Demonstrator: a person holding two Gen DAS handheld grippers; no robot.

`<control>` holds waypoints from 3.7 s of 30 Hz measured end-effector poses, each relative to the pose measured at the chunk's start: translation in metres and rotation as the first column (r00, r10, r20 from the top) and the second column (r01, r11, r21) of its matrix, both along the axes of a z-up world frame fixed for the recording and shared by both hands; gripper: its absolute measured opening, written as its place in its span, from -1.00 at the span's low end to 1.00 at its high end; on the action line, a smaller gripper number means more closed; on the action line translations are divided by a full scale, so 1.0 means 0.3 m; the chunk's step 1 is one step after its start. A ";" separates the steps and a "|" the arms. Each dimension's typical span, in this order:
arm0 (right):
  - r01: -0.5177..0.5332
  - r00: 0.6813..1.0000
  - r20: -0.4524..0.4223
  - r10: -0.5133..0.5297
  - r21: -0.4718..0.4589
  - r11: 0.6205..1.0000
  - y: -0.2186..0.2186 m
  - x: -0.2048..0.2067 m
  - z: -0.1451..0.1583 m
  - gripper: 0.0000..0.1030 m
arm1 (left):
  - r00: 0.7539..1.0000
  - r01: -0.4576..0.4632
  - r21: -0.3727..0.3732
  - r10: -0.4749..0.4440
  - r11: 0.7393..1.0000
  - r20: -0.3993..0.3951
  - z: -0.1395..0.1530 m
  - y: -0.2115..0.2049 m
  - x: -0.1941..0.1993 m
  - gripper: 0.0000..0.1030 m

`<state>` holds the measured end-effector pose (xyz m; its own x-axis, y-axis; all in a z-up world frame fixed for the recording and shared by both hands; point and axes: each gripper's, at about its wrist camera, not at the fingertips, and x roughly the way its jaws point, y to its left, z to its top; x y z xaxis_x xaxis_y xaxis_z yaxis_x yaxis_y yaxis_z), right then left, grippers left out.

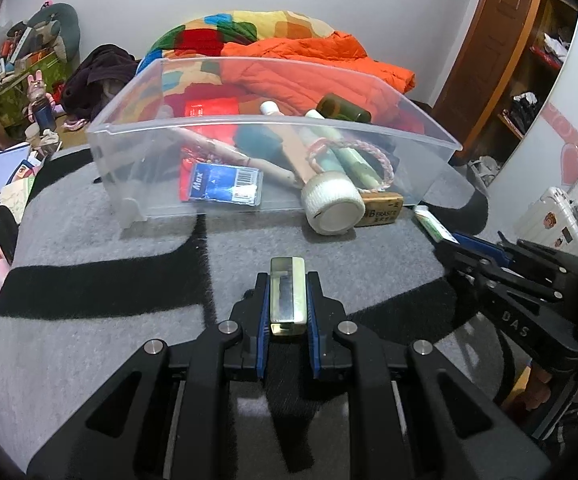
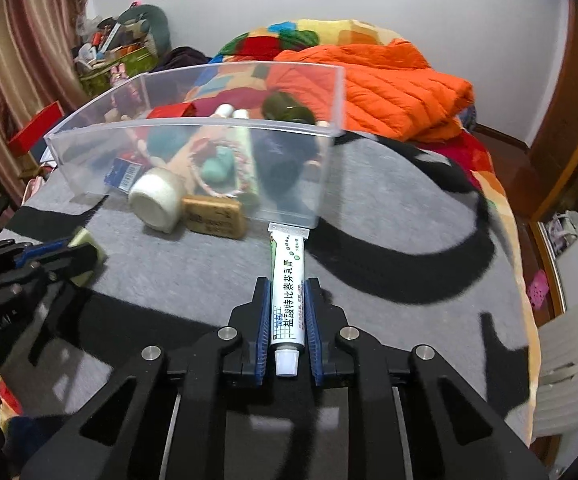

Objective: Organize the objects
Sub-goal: 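Grasp the small green bottle with the left gripper while the right grasps the toothpaste tube, then carry the small bottle and toothpaste tube with both grippers into the box, then open both grippers to release the bottle and toothpaste in the box, then grasp the white tube with the left gripper while the right grasps the beige eraser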

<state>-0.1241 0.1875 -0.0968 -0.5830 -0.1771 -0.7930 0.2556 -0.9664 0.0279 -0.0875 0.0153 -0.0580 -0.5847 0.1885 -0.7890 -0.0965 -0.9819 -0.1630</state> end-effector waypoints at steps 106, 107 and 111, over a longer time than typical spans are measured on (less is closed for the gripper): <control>-0.074 0.995 0.057 0.079 -0.098 0.992 -0.176 -0.149 0.019 0.01 | 0.997 -0.069 0.048 0.071 0.996 -0.022 0.029 -0.083 -0.042 -0.30; -0.057 0.996 0.059 0.063 -0.096 0.994 -0.184 -0.152 0.015 0.02 | 0.997 -0.073 0.052 0.074 0.996 -0.020 0.026 -0.090 -0.038 -0.30; -0.012 0.997 0.077 0.016 -0.054 0.998 -0.200 -0.168 -0.006 -0.02 | 0.997 -0.075 0.067 0.077 0.995 -0.023 0.023 -0.101 -0.021 -0.30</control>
<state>-0.1744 0.1274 -0.0987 -0.5176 -0.2284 -0.8246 0.2645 -0.9592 0.0996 -0.0938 -0.0151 -0.0512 -0.6190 0.1944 -0.7610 -0.0272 -0.9736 -0.2266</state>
